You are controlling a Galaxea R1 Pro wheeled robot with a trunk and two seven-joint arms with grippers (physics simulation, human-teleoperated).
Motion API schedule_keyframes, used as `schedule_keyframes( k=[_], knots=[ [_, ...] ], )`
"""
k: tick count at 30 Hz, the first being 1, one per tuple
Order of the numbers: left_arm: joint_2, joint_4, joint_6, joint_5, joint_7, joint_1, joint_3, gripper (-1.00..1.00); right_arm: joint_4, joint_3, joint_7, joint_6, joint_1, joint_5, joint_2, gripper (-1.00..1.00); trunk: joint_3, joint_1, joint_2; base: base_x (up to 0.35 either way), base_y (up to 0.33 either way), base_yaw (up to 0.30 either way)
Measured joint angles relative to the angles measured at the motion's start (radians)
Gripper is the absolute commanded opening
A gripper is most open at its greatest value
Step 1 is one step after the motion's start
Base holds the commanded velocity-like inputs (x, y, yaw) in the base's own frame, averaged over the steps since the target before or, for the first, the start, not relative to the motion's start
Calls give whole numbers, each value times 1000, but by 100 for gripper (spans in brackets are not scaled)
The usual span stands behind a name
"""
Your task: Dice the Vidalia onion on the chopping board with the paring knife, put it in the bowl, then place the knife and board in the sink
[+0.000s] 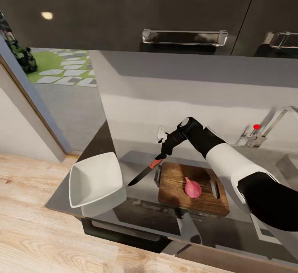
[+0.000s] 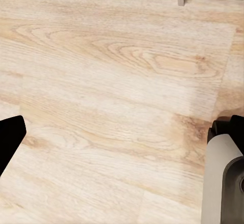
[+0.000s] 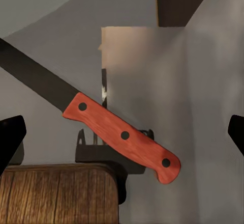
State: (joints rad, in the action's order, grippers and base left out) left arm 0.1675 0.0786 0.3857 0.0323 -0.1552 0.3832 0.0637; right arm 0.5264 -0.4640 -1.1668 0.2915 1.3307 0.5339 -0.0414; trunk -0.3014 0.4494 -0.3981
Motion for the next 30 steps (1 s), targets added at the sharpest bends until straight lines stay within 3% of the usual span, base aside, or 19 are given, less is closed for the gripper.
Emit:
schedule_keyframes(
  k=[30],
  knots=[
    [0, 0, -1, 0, 0, 0, 0, 100, -50, 0, -2, -67, 0, 20, -4, 100, -35, 0, 0, 0, 0, 0]
  ],
)
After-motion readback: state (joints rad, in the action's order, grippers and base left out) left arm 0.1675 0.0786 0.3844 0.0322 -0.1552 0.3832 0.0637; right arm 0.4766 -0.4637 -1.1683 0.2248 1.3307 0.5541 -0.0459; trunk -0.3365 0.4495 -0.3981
